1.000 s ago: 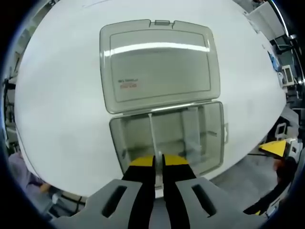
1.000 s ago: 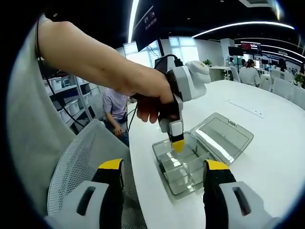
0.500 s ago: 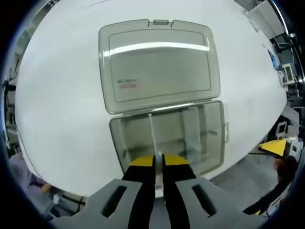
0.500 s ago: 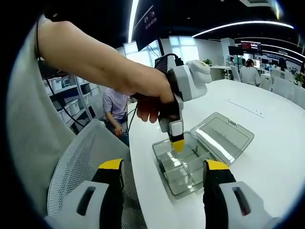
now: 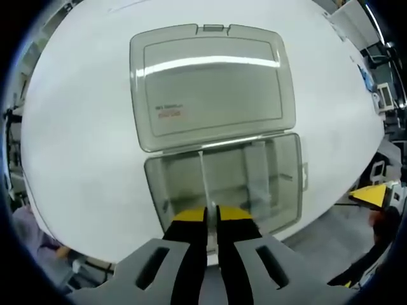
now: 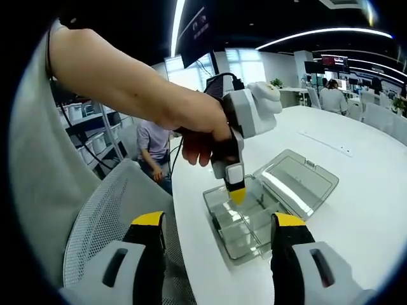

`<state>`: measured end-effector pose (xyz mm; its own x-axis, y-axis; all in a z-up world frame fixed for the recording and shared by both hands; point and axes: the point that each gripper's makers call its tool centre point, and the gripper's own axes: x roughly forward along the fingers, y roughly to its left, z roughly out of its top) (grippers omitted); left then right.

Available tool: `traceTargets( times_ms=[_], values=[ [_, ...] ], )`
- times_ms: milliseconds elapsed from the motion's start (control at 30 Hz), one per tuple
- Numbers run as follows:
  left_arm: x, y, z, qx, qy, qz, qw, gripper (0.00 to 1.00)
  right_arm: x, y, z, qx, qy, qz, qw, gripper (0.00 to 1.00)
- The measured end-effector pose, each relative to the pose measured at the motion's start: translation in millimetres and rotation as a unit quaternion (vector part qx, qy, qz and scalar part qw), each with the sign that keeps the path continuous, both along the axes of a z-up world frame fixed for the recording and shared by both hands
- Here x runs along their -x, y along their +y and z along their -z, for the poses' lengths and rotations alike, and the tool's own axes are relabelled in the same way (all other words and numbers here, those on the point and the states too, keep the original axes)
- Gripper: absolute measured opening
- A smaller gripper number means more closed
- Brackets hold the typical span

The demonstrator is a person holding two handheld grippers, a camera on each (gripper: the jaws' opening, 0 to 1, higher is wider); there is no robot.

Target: Insert the divider into the dual guide fixture by aligning both edges with the guide slots and pushing it downward to the bottom, including one-sided entry, uneven engagement, binding, and posture correction.

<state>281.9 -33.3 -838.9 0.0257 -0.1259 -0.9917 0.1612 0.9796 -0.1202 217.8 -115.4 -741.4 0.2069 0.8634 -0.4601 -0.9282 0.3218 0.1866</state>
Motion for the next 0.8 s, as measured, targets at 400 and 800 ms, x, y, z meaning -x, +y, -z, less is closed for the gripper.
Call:
traceTargets(
  times_ms=[400,800],
  values=[
    [2.2,-1.2,7.0,-0.016,0.001,0.017,0.9997,0.01,0.6,-4.4,3.0,0.000,0.006,0.004,1.0000,0.64],
    [7.3,-2.8,12.4,-0.027,0.000,0.032,0.9991,0.02,-1.4,-6.2,4.4,0.000,0.008,0.006,1.0000,0.64]
  ],
)
